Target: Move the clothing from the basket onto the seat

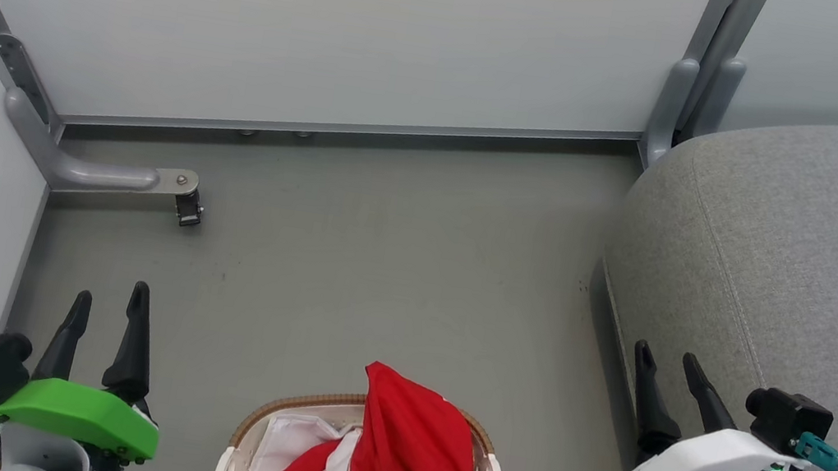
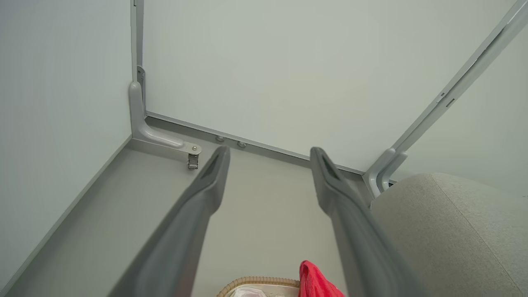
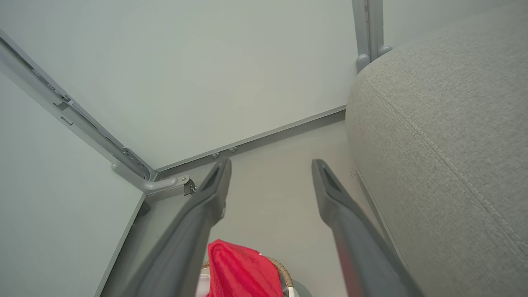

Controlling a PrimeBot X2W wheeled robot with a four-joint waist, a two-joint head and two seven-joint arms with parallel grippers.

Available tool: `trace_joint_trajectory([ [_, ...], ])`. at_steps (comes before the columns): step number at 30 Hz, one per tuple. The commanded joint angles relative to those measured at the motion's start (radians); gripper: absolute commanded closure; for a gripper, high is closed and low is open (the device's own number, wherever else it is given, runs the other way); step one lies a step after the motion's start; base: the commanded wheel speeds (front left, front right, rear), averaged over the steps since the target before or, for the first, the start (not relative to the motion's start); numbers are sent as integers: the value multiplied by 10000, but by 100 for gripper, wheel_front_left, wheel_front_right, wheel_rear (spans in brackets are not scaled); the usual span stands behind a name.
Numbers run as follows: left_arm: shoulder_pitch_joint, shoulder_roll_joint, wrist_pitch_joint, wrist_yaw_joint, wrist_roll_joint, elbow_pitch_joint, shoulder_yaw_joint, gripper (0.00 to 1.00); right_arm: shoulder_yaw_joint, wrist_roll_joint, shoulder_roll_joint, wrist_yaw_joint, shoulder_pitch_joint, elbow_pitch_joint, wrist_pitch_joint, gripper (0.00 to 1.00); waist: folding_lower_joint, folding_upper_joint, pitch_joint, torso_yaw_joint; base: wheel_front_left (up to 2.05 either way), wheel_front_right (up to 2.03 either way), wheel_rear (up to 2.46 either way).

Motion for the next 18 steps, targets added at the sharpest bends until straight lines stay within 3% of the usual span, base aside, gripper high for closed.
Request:
trace_joint_trajectory([
  [1, -15, 112, -122, -3, 332, -110, -48, 0, 38, -322, -37, 2, -224, -21, -117, 0, -1, 0, 5, -4, 0, 0, 0],
  [18, 289, 16, -532, -27, 1895, 5, -275, 0, 35, -2084, 51, 3, 3, 359, -532, 0, -1, 0, 16, -90, 0, 0, 0],
])
